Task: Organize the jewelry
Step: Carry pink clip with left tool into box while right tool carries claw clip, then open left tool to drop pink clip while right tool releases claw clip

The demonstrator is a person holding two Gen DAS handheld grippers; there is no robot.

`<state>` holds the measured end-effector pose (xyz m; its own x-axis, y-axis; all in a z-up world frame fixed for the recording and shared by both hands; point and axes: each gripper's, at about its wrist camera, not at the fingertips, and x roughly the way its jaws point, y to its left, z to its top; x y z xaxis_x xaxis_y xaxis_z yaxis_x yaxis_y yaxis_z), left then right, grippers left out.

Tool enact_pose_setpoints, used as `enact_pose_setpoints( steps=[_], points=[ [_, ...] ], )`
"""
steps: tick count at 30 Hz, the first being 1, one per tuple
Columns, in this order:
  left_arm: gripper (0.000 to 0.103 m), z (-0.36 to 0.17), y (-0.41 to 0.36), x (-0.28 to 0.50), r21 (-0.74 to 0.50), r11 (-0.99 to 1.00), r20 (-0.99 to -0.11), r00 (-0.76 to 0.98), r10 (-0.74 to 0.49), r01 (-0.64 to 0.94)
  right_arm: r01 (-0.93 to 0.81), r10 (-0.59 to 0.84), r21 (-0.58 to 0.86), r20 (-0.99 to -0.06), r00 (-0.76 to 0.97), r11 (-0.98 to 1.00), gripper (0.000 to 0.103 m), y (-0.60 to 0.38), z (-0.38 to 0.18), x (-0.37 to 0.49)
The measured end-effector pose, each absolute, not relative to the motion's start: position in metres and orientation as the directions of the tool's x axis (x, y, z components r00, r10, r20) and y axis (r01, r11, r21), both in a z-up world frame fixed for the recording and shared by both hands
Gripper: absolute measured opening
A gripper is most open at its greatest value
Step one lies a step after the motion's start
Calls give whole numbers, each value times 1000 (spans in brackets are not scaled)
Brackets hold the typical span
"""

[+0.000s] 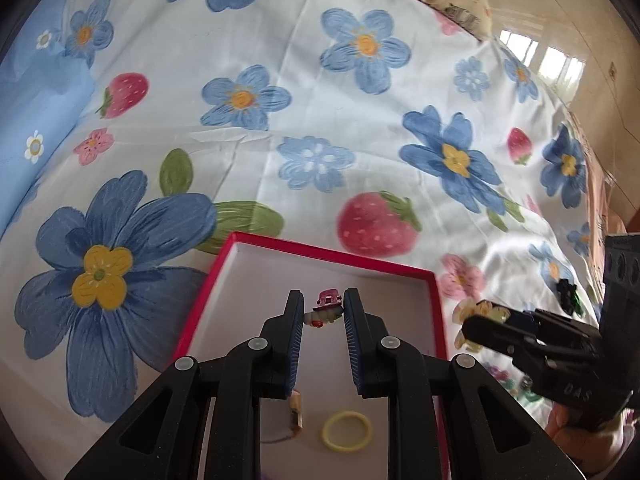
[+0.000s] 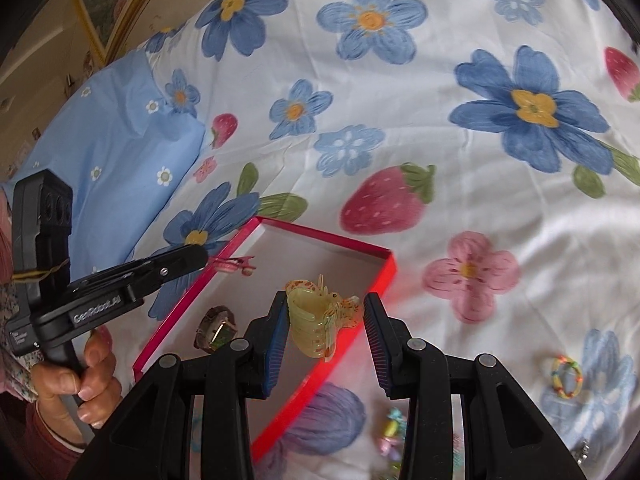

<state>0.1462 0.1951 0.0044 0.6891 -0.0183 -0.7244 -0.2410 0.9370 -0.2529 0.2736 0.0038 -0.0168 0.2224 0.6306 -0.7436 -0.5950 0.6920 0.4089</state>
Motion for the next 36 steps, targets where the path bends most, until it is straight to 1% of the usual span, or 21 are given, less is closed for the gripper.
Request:
enact_pose_setpoints(
  steps=[9, 14, 21, 26, 36],
  points=[
    [19, -26, 216, 181, -249, 921, -748, 664, 14, -300, -633, 589, 375, -792, 161, 677, 38, 52, -51, 279],
    [19, -42, 215, 188, -234, 926, -769, 639, 9, -295, -649, 551, 338, -821, 151, 681, 38, 64, -64, 282],
    [19, -58, 212, 197, -190, 942, -824, 567, 0, -276, -691, 520, 298, -844, 132, 658, 38, 72, -66, 280],
    [19, -65, 214, 201, -200, 940, -836, 548, -18, -275, -711, 499, 273, -858, 125, 648, 38, 78, -68, 279],
    [20, -76, 209, 211, -179, 946, -870, 493, -24, -269, -729, 476, 252, -872, 113, 636, 39, 84, -71, 279]
  ],
)
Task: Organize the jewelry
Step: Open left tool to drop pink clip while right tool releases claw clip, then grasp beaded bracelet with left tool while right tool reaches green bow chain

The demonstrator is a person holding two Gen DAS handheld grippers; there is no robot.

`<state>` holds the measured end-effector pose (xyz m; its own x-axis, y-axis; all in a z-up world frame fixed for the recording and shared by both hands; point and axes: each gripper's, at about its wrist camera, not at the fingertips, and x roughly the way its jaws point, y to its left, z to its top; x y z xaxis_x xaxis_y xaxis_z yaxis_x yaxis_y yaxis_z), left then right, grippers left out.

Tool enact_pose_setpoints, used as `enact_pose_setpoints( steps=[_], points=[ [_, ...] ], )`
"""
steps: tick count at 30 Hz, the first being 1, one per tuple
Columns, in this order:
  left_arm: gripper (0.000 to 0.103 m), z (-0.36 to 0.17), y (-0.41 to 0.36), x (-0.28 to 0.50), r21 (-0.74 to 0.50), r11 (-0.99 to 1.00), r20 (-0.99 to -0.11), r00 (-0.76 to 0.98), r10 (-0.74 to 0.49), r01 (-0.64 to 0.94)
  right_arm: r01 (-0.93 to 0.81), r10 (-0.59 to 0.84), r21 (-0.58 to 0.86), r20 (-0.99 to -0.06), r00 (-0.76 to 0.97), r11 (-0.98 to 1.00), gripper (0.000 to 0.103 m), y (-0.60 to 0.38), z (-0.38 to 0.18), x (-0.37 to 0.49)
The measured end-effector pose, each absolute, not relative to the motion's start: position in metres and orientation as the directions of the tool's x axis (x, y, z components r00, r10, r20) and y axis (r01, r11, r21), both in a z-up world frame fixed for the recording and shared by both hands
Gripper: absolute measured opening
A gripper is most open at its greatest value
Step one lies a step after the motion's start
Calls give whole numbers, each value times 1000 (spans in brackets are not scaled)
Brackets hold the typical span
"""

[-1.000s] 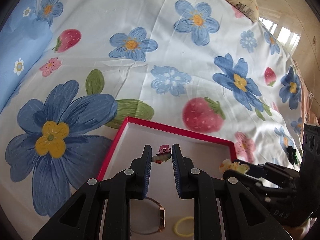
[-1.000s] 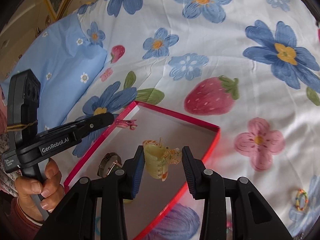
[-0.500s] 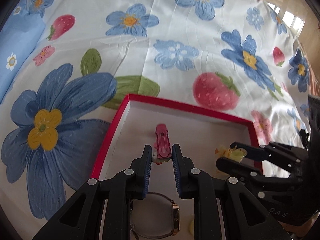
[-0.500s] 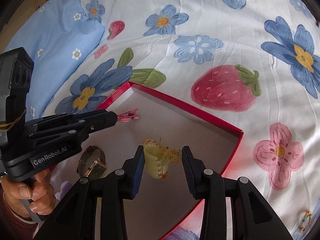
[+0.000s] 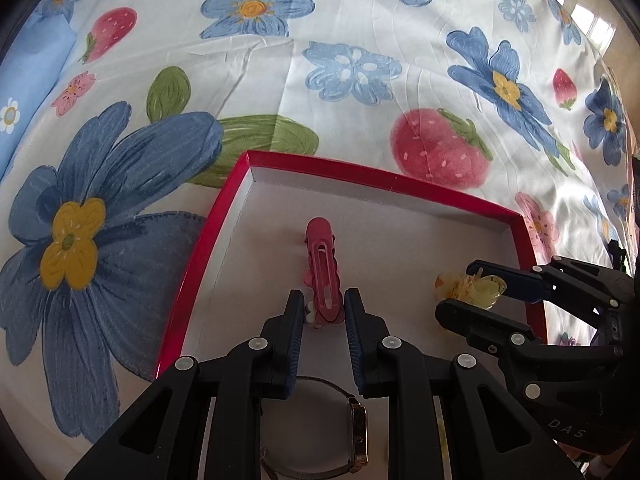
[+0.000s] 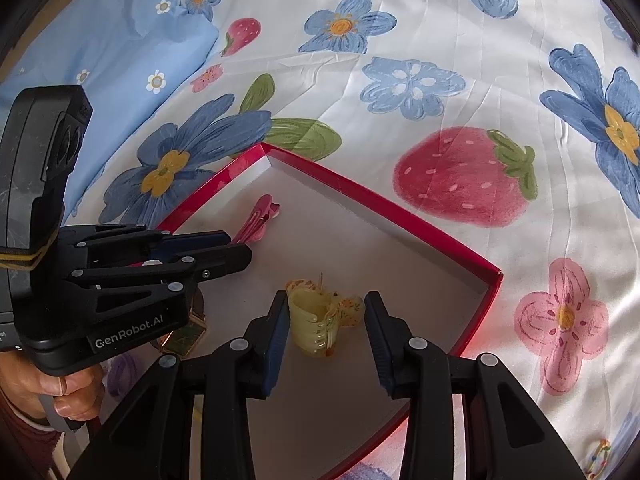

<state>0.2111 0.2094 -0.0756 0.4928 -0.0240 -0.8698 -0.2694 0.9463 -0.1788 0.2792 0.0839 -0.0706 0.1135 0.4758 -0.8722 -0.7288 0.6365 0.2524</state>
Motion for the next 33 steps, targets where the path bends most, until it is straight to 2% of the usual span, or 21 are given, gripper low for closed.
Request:
enact_pose_setpoints(
  steps=[8, 13, 15, 18, 20, 22, 25, 33],
  points=[
    [21, -75, 211, 213, -189, 941, -874, 485, -30, -281, -724, 488, 271, -867, 103, 634, 41, 83, -71, 280],
    [22, -67, 211, 205, -193, 937, -867, 498, -23, -291, -720, 507, 286, -856, 105, 632, 55, 77, -64, 277],
    [23, -61, 211, 199, -192, 935, -861, 509, -15, -298, -714, 511, 291, -853, 108, 637, 55, 73, -60, 276],
    [31, -49, 211, 187, -203, 929, -846, 534, -8, -309, -699, 529, 305, -840, 123, 647, 55, 60, -51, 274],
    [43, -37, 209, 173, -217, 921, -829, 560, 1, -323, -686, 550, 319, -823, 141, 654, 55, 48, -41, 271],
    [47, -29, 206, 160, -240, 914, -815, 580, -7, -327, -671, 577, 337, -799, 167, 661, 55, 33, -29, 267],
    [48, -16, 195, 140, -281, 908, -792, 610, -37, -310, -639, 603, 356, -769, 215, 682, 61, 5, -12, 260],
    [53, 7, 156, 103, -329, 913, -758, 643, -105, -239, -532, 590, 385, -753, 291, 754, 61, -71, 5, 251]
  ],
)
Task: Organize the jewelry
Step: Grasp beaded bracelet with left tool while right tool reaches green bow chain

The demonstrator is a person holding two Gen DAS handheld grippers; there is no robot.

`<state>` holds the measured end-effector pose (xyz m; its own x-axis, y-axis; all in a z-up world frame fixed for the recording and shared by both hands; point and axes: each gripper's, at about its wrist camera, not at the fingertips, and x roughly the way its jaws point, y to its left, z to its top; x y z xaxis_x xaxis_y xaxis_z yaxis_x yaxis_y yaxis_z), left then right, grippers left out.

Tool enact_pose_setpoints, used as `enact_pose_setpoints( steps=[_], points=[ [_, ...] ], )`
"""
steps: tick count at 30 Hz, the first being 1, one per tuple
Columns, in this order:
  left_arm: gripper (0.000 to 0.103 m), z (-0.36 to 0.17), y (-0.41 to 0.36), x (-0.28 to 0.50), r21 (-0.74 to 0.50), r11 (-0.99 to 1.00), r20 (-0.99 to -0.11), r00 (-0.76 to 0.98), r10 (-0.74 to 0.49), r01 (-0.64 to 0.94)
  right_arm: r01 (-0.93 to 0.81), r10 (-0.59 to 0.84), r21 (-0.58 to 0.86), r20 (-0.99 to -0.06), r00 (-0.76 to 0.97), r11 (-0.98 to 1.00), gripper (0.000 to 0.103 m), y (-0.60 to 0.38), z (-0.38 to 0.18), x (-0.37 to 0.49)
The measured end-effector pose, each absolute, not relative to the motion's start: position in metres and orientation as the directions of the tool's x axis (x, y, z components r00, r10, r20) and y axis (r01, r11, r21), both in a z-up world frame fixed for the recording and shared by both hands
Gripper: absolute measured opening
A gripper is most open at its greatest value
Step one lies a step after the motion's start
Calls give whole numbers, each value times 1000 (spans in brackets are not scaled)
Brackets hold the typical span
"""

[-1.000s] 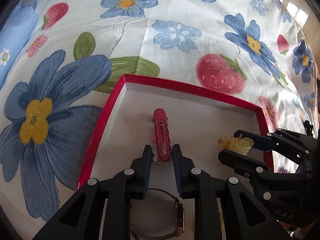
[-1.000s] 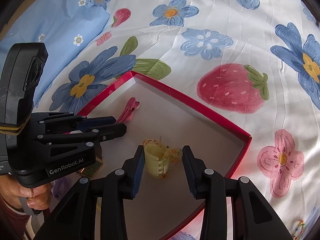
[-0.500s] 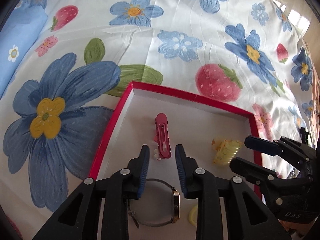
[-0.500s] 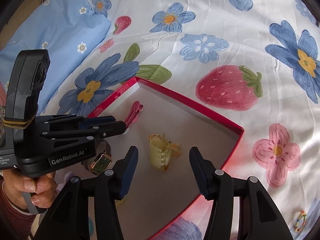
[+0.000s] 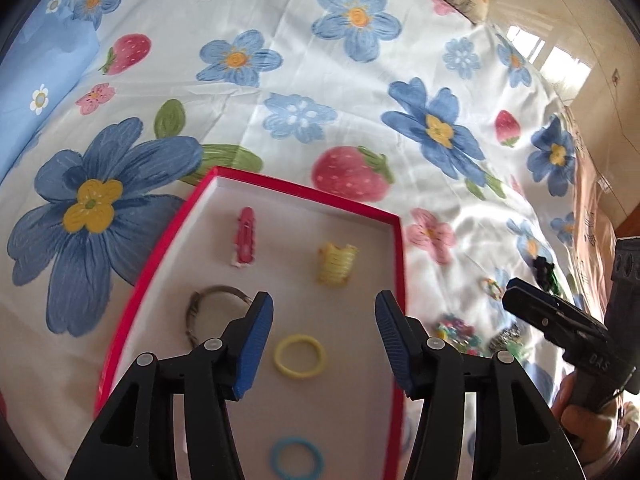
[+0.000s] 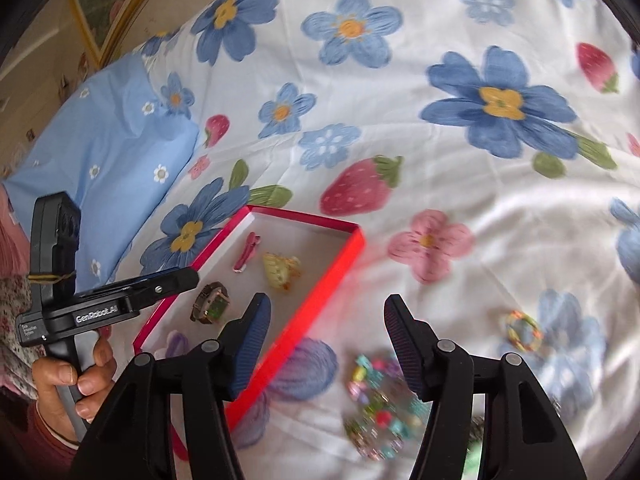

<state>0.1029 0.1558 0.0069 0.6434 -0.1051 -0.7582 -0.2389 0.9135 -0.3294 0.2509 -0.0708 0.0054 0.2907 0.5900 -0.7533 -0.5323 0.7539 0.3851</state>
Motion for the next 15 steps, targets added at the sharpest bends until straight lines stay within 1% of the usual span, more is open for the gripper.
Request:
enact_pose_setpoints(
  steps=[7, 15],
  points=[
    [53, 9, 128, 93, -344, 921, -761, 629, -158, -185, -464, 557, 377, -753, 351, 802, 61, -124, 13, 242],
    [53, 12, 102, 92, -332, 934, -769, 612, -186, -133, -382, 511, 368, -758, 404, 848, 61, -178, 12, 233]
  ],
)
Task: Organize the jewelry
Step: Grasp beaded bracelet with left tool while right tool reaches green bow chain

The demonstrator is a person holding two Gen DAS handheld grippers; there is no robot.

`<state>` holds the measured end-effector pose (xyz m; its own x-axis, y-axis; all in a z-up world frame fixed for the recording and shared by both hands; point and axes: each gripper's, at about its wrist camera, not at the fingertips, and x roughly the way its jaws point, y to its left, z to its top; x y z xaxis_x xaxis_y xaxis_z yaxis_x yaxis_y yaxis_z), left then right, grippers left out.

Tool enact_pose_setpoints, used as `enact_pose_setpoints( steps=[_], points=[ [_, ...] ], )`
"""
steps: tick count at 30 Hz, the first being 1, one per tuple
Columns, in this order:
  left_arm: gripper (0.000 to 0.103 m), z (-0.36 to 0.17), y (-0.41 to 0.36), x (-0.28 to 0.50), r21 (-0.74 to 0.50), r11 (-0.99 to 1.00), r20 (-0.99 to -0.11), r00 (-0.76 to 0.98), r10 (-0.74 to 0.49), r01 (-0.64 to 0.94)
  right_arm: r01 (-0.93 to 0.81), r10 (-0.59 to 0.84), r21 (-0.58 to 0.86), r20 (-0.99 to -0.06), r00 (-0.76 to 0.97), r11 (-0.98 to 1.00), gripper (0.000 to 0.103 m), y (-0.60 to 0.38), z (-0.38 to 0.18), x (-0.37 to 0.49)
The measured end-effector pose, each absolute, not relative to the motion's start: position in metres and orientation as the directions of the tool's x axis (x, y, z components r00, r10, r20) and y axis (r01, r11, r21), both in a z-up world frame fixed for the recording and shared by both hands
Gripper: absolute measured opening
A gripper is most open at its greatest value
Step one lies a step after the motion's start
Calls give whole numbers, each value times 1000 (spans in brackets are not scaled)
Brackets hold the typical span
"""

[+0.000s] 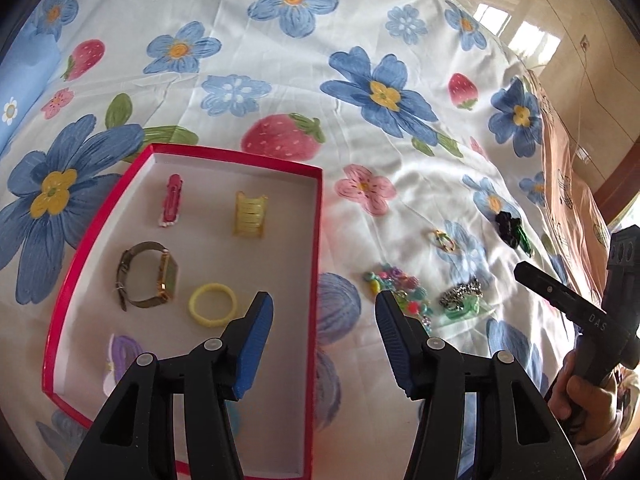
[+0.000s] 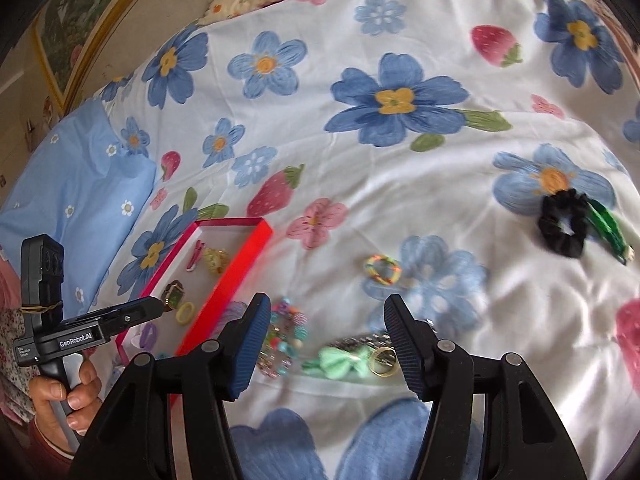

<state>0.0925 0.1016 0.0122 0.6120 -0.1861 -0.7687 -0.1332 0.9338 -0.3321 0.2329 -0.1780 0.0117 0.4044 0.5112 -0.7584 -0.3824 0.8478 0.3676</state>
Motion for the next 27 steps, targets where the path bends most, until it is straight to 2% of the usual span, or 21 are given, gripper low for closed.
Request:
enact_pose_setpoints(
  steps=[13, 21, 27],
  points=[
    [52, 1, 46, 120, -270, 963, -801, 559, -214, -18, -336, 464, 346, -792, 396, 876, 60, -214, -10, 223],
    [50, -13, 20, 145, -210, 976, -822, 529, -210, 62, -337, 436, 318, -818, 375, 886, 38, -217, -23, 231],
    [49, -26, 8, 159, -174, 980, -842, 501, -200, 99, -372, 408, 279, -849, 336, 885, 36, -212, -35, 235]
  ],
)
